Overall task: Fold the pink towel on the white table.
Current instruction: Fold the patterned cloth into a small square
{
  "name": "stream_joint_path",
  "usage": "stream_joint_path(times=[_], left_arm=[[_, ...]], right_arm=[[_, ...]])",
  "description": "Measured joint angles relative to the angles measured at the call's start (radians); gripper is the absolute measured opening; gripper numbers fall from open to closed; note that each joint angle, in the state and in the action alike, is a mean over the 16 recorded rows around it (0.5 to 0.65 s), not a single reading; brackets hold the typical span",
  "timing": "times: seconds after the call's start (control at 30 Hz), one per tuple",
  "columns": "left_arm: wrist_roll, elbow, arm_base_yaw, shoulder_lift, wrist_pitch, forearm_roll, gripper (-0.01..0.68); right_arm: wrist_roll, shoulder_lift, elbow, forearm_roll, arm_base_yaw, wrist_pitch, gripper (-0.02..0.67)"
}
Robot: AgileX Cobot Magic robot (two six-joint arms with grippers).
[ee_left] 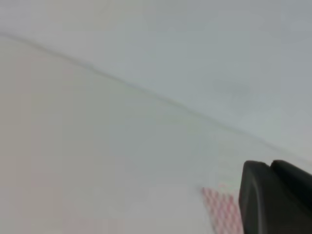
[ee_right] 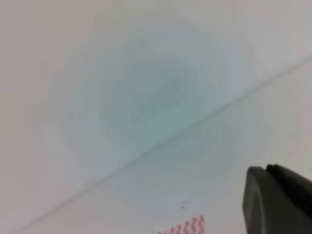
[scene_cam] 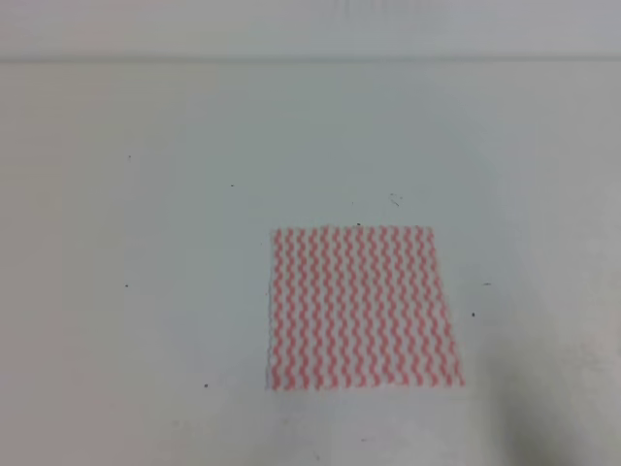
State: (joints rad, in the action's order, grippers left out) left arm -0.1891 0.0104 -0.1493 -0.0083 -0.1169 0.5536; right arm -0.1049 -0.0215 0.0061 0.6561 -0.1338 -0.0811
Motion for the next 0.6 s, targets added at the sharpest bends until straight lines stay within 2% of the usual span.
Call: stream_joint_path(times=[0.23, 0.6], left_arm=[[-0.001, 0.001, 0.000, -0.001, 0.035, 0.122, -0.003], [0.006, -0.018, 0.000, 0.028, 0.034, 0.140, -0.003]], right_arm=[[0.000, 0.008, -0.002, 0.150, 0.000, 0.066, -0.018], [0.000, 0.027, -0.015, 0.191, 0.000, 0.062, -0.018]])
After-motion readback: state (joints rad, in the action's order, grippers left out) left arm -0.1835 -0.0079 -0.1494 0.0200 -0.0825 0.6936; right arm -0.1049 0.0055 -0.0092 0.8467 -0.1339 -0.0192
